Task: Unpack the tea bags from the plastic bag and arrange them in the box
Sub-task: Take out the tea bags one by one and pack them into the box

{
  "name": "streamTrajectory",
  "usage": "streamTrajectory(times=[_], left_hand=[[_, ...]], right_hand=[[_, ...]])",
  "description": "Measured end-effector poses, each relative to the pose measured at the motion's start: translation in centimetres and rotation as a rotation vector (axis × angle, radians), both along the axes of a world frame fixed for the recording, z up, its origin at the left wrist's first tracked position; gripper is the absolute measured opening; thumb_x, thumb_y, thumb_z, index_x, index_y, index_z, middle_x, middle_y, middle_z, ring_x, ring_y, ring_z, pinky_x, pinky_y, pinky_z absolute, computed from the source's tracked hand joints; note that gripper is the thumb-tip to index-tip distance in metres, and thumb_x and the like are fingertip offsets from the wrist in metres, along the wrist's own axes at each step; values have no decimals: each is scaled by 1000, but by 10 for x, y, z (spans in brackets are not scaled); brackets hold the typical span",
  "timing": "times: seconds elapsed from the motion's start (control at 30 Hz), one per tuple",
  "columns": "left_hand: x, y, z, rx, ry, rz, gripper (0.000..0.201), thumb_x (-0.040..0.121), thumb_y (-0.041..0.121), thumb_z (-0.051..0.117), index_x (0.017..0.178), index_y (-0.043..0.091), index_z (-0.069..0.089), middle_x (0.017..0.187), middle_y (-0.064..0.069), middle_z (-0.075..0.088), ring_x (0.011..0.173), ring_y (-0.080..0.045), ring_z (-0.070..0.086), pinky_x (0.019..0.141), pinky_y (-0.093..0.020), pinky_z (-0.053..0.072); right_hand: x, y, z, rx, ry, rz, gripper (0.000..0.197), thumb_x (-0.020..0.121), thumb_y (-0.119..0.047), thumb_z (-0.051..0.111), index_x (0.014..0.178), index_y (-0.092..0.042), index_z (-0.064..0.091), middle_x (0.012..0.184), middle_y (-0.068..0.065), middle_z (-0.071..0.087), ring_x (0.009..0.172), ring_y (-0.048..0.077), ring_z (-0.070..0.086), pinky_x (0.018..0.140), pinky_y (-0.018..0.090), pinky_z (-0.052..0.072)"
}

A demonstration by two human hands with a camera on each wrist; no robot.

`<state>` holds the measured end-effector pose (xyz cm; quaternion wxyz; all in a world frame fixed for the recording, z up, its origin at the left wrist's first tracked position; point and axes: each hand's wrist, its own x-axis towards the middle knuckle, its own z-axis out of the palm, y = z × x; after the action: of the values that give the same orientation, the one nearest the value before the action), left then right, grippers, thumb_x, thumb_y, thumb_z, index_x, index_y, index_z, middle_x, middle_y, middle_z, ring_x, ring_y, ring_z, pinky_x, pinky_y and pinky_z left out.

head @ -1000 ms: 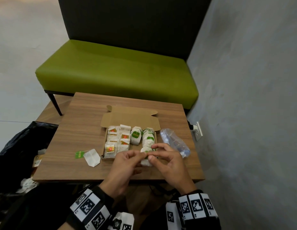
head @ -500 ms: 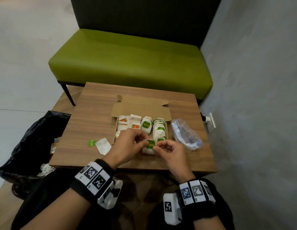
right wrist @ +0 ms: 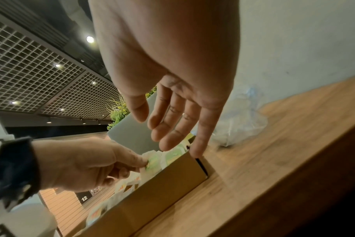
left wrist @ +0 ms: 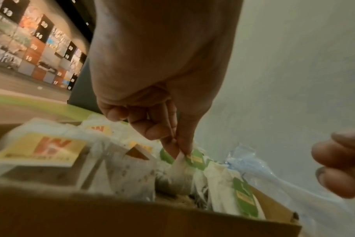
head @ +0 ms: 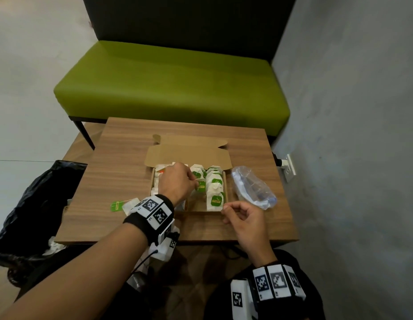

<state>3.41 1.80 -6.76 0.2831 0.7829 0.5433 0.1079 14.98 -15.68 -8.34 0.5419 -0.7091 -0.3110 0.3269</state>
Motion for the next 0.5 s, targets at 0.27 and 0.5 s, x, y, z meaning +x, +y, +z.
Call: streamTrajectory(times=[0.27, 0.5], left_hand=[[12, -2, -11, 190, 143, 40, 5, 83, 32, 72, 84, 27, 73, 99, 0, 67, 98, -23, 61, 91, -41, 39], [12, 0, -14, 285, 212, 24, 16, 87, 25, 66, 102, 19, 67, 106, -2, 57, 96, -24, 59, 89, -42, 39]], right_hand=[[-1, 2, 0, 9, 6, -7, 3, 88, -15, 72, 91, -15, 74, 81, 3, 75, 74, 23, 71, 74, 42, 62], [-2, 2, 2, -1, 10, 3, 5, 88, -16, 72, 93, -14, 74, 86, 2, 75, 76, 20, 72, 74, 41, 62]])
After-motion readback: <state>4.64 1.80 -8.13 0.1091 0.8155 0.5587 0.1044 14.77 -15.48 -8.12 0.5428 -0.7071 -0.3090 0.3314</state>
